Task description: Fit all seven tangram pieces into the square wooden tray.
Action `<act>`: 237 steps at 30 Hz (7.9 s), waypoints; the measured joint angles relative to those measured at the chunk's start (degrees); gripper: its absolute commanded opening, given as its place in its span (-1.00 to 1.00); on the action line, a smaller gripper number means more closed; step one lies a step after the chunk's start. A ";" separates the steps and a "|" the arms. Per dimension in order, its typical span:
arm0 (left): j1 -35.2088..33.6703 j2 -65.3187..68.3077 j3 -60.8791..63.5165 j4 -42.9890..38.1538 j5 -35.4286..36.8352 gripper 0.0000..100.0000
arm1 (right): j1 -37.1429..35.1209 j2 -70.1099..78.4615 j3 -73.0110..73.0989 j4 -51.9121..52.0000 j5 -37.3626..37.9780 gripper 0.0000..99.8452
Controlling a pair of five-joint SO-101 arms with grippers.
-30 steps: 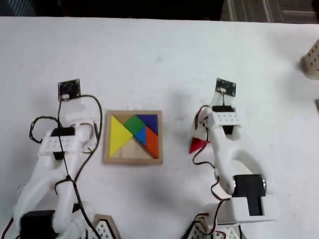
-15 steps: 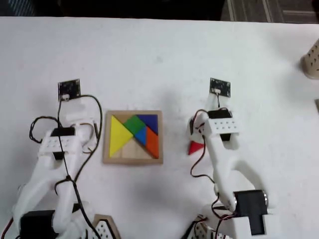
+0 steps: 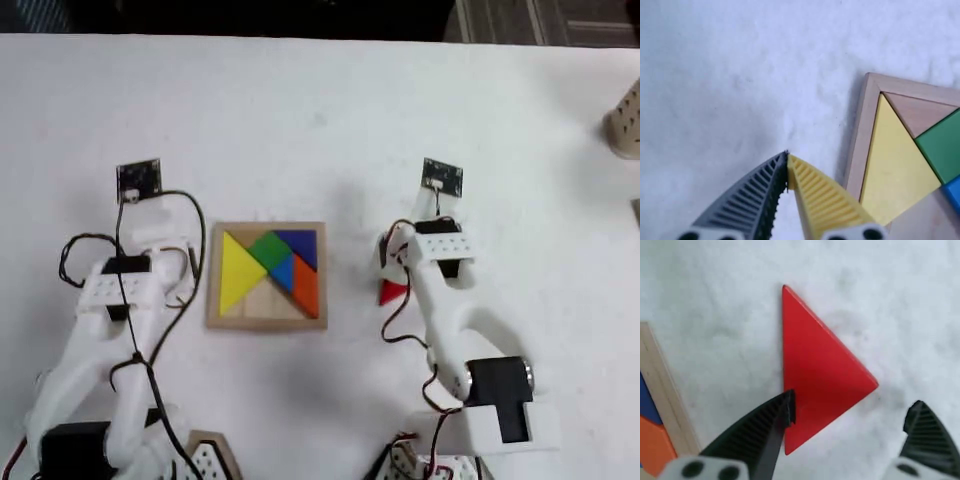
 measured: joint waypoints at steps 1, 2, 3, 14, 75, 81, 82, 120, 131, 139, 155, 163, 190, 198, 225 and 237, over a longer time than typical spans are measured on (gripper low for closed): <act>0.00 0.00 0.00 0.00 0.00 -0.95 | -0.88 0.09 0.00 0.00 0.00 -0.30; 0.00 0.00 0.00 0.00 0.00 -0.95 | -1.85 0.09 0.09 -0.53 0.26 -0.30; 0.00 0.00 0.00 0.00 0.00 -0.95 | -3.25 1.85 0.18 -0.18 1.14 -0.30; 0.00 0.00 0.00 0.00 0.09 -0.95 | -5.19 1.67 -0.53 1.05 3.25 -0.62; 0.09 0.00 0.00 -4.84 0.00 -0.95 | 1.49 20.04 -26.20 16.35 14.33 -0.36; 0.09 0.00 0.00 -4.84 0.00 -0.95 | 1.49 17.05 -25.23 19.69 14.33 -0.97; 0.09 0.00 0.00 -4.84 0.00 -0.95 | 1.49 16.88 -25.23 19.60 14.33 -0.90; -4.13 0.00 0.00 -10.02 0.00 -0.95 | -13.80 5.19 -33.14 42.02 14.33 -0.97; -4.22 0.00 0.97 -10.11 -0.09 -0.95 | -31.56 5.10 -33.14 40.88 21.45 -0.97; -9.93 0.00 0.97 -14.33 -0.09 -0.95 | -35.69 5.10 -33.14 38.68 36.92 -0.97; -26.64 0.00 0.97 -21.54 0.00 -0.95 | -37.19 5.10 -17.67 11.87 55.12 -0.96; -26.73 0.00 0.97 -21.54 -0.09 -0.95 | -37.19 5.89 -17.41 12.66 62.77 -0.96; -26.46 0.00 1.49 -21.54 -0.09 -0.95 | -35.87 8.79 -22.24 22.95 74.90 -0.57; -26.29 0.00 1.49 -21.54 -0.09 -0.95 | -33.49 8.79 -27.52 24.09 72.09 -0.57; -15.82 0.00 1.93 -19.16 -0.09 -0.95 | -16.35 8.18 -33.32 34.20 41.05 -0.97; -10.73 0.00 3.08 -18.37 -6.77 -0.96 | -8.26 -19.60 -2.29 17.05 33.58 -0.96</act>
